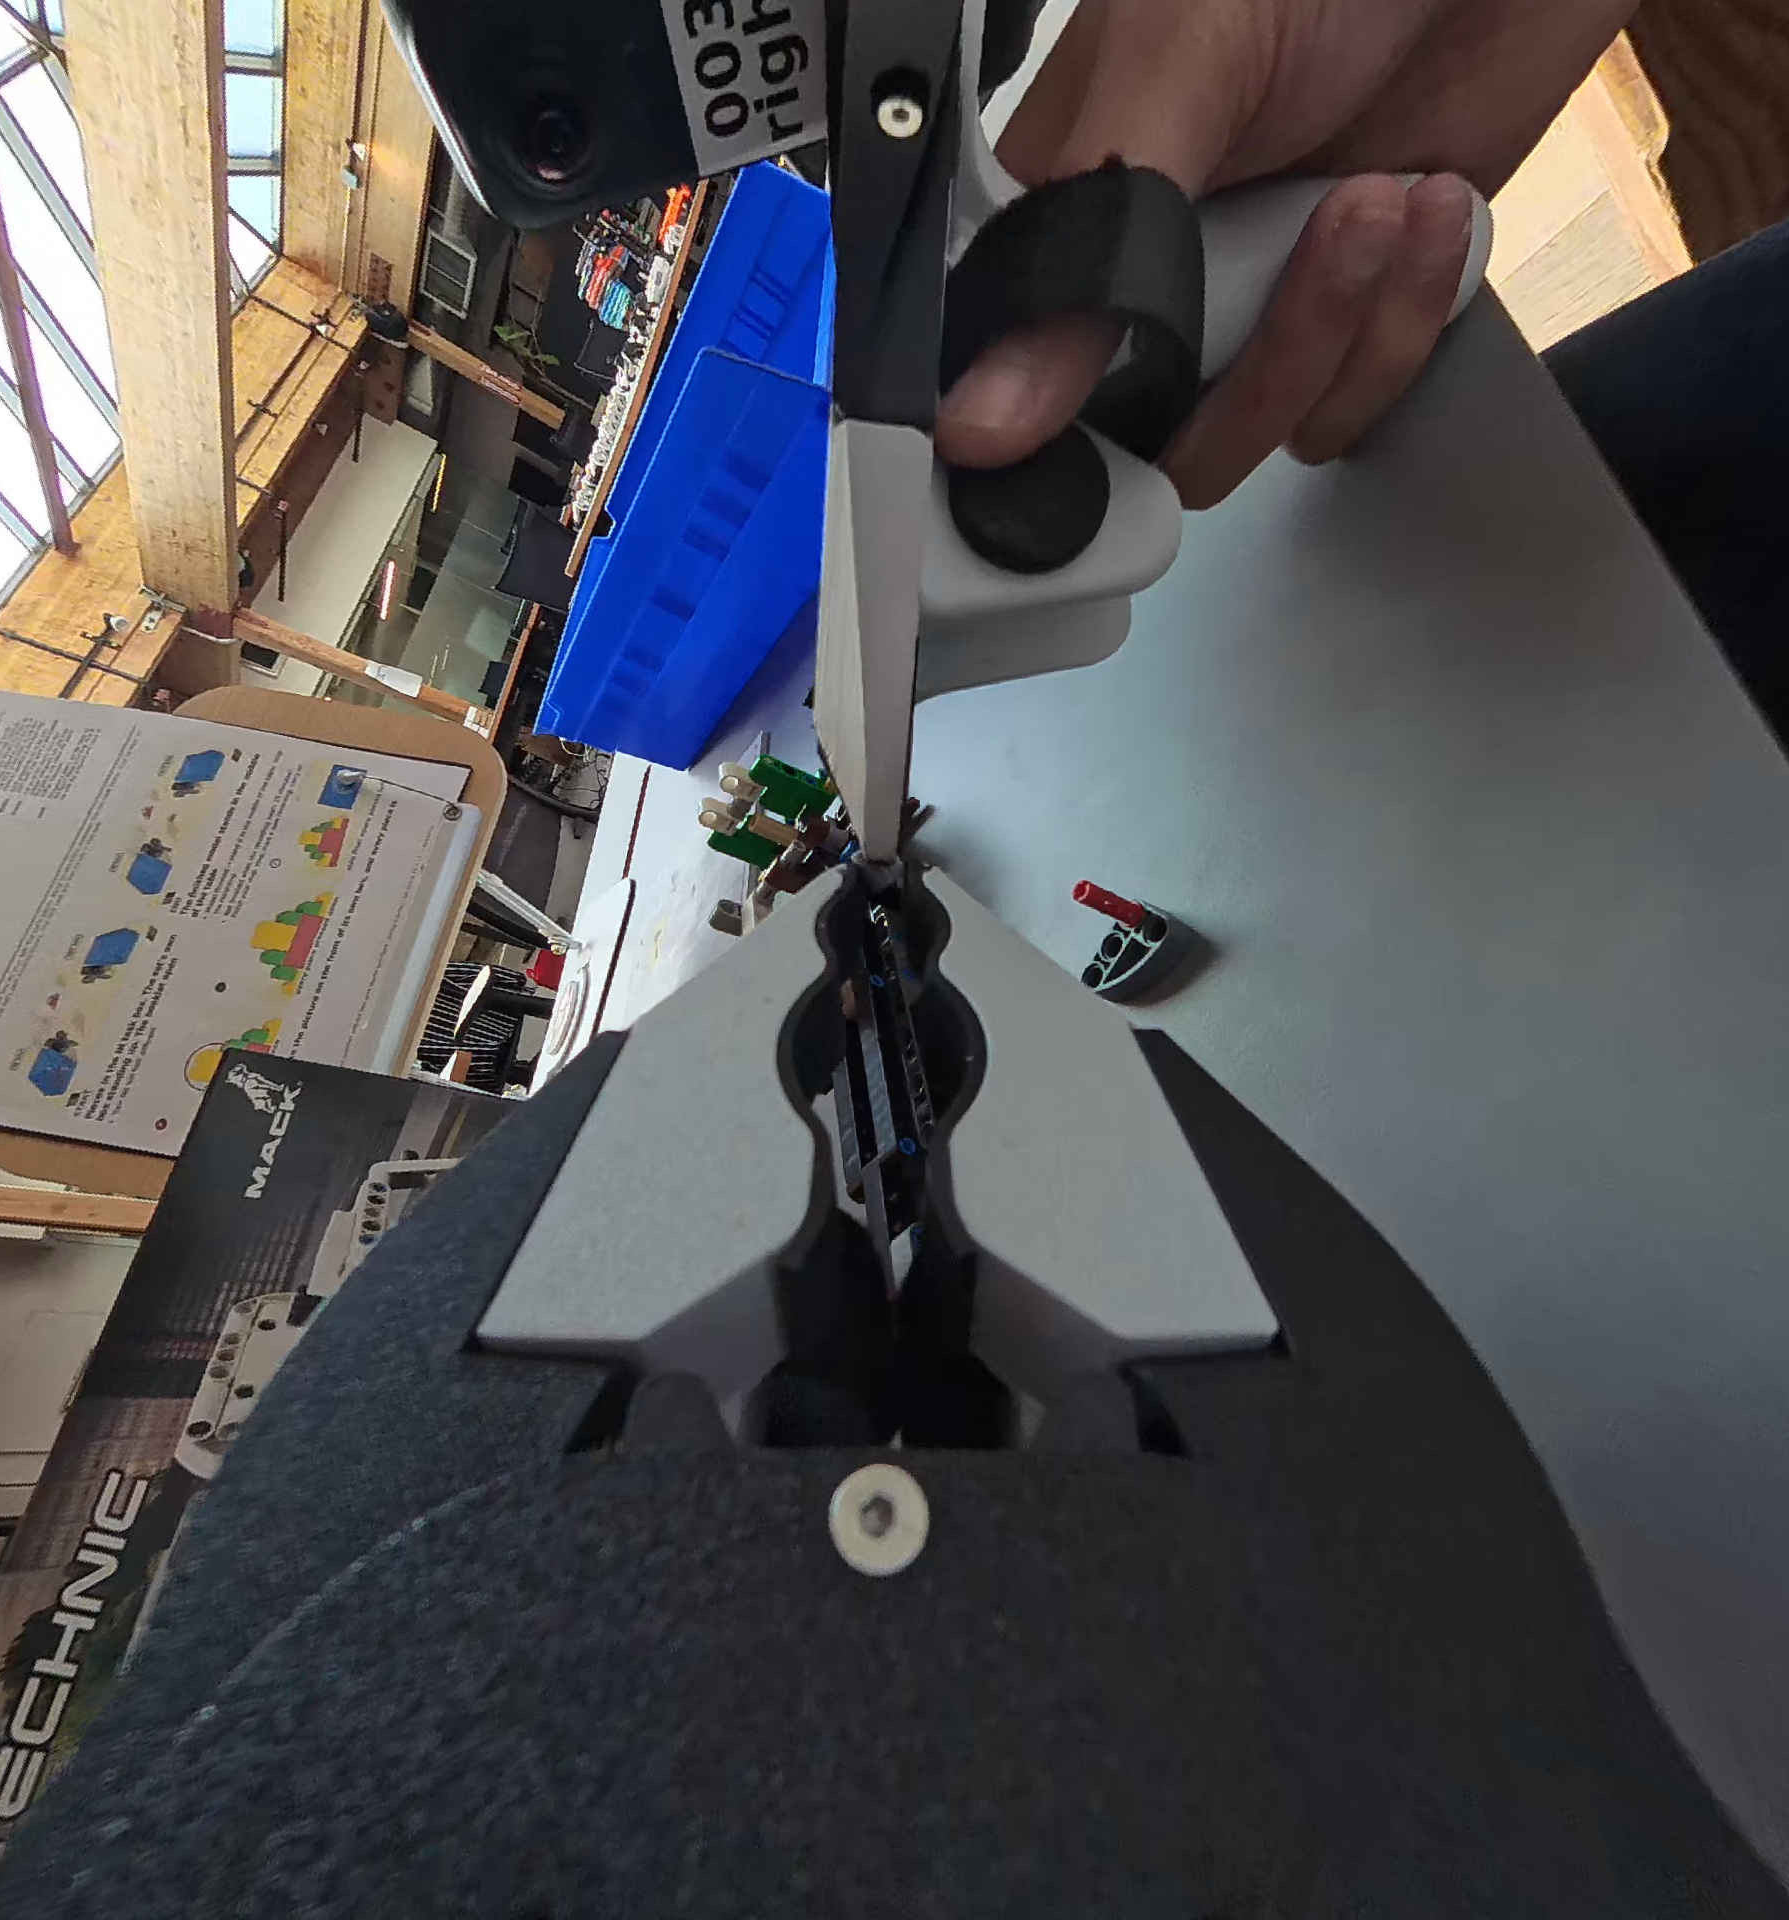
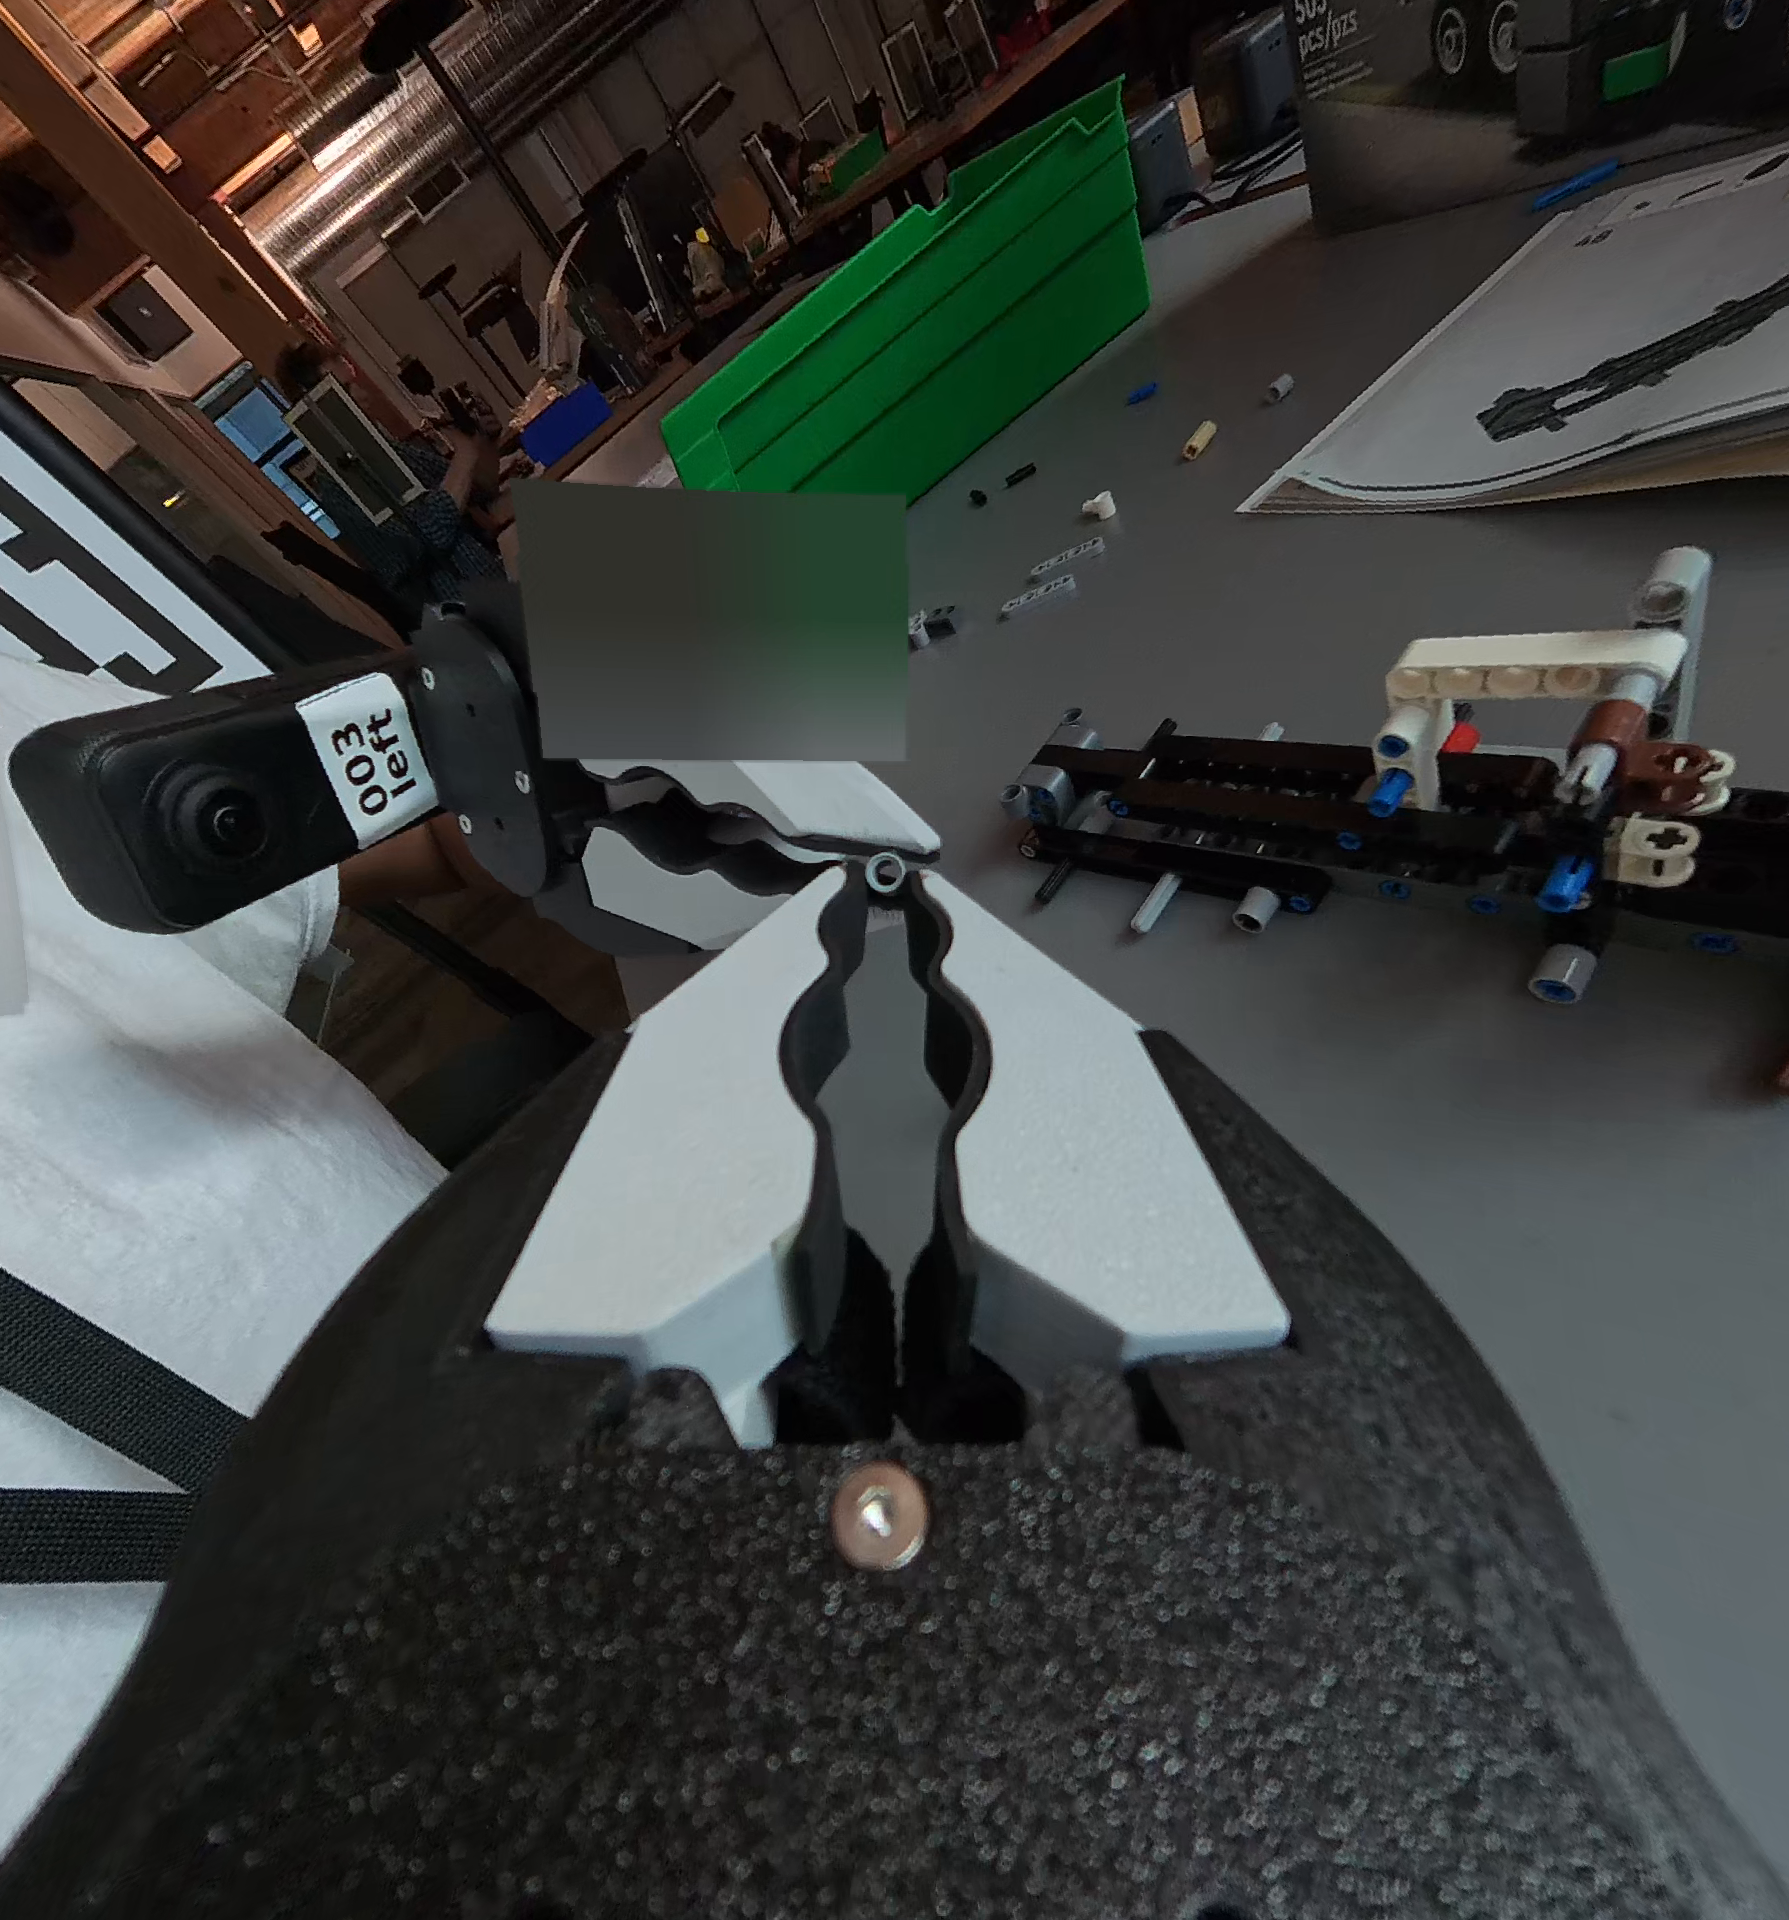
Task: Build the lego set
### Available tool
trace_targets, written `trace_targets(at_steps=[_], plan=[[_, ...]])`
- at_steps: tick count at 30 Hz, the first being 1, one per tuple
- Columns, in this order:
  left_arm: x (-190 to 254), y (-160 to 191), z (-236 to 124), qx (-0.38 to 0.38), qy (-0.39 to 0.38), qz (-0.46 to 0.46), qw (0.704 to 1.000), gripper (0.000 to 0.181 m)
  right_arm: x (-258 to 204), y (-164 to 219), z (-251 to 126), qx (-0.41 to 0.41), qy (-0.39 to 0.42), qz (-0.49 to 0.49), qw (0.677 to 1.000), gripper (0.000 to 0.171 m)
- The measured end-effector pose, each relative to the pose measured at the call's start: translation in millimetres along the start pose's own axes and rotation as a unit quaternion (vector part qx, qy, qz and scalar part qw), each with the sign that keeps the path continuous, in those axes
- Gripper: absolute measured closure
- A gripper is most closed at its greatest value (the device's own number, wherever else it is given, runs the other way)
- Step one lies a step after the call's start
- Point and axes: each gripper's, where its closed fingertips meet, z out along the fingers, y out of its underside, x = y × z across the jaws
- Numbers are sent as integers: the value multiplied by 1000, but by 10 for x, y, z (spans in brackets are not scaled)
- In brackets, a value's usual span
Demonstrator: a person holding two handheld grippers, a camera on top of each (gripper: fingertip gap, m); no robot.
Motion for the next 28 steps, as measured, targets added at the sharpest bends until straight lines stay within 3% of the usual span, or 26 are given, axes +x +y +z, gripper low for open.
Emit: trace_targets(at_steps=[5, 9, 13, 20, 25, 28], plan=[[41, 26, 17, -3, 18, -17, 1000, 176, 28, 35, -4, -14, 20, -23, 999, 166], [298, 286, 88, -50, 122, -94, 987, 164, 92, 117, -88, -71, 59, -99, 991, 166], [406, 226, 52, -24, 191, -171, 966, 156, 114, 268, -146, -156, 84, -201, 964, 166], [394, 98, 40, -14, 223, -227, 948, 147, 175, 326, -173, -200, 93, -207, 953, 166], [542, 171, 117, -66, 262, -280, 921, 138, 188, 369, -143, -242, 98, -220, 940, 166], [558, 187, 130, -74, 262, -277, 922, 144, 234, 388, -145, -255, 102, -225, 935, 166]])
